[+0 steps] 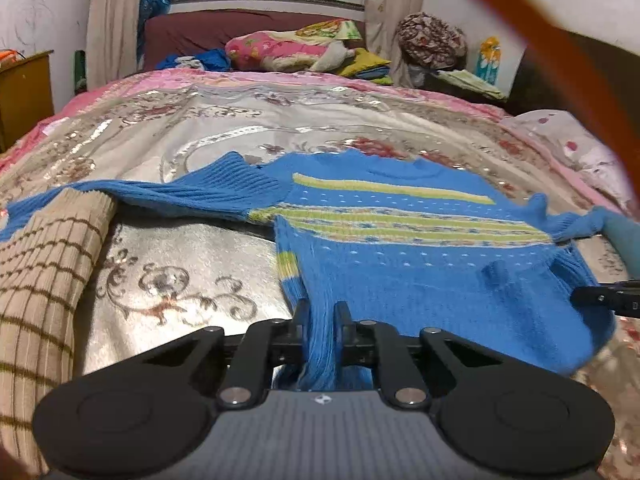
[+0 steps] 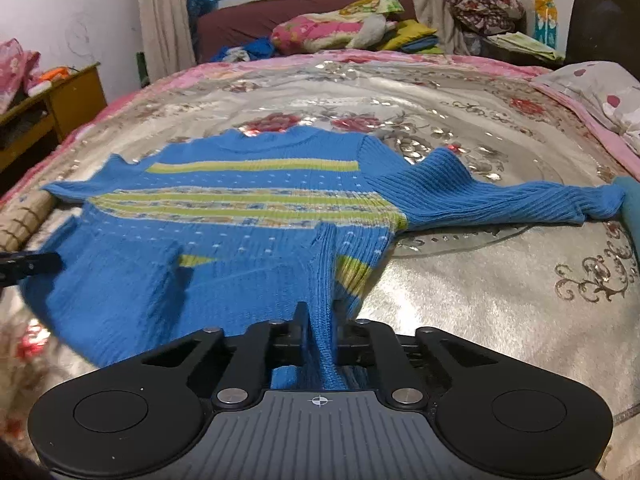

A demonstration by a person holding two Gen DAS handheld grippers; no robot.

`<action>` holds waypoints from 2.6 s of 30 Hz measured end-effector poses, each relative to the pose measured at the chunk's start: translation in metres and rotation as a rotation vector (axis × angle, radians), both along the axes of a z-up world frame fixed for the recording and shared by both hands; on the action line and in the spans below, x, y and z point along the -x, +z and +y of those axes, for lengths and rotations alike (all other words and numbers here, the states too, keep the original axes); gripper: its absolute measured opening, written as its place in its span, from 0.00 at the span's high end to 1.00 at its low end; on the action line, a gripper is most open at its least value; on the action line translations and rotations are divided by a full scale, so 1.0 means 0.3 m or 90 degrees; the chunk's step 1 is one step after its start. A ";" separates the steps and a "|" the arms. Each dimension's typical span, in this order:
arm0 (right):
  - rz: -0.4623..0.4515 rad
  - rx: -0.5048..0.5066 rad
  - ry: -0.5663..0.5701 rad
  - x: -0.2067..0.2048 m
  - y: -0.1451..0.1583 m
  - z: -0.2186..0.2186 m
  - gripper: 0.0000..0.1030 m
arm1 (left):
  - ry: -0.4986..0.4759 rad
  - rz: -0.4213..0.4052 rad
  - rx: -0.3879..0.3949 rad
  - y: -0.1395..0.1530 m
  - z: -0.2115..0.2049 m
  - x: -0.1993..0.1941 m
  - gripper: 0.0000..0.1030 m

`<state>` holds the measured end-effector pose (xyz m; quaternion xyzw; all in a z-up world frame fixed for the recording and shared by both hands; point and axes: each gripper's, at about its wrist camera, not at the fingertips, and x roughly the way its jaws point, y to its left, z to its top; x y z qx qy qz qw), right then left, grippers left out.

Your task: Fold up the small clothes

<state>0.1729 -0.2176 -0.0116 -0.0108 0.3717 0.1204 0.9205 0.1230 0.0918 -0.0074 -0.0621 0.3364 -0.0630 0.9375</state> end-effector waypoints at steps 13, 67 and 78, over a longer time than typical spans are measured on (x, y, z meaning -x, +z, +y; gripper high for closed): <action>-0.049 -0.014 0.113 0.259 0.107 -0.060 0.95 | -0.069 -0.008 0.033 0.044 0.028 0.216 0.86; -0.041 0.016 0.122 0.482 0.090 -0.030 0.73 | -0.078 -0.043 -0.033 0.092 -0.049 0.444 0.58; -0.071 0.099 0.113 0.342 -0.026 0.092 0.36 | -0.093 -0.033 -0.237 -0.043 -0.256 0.353 0.24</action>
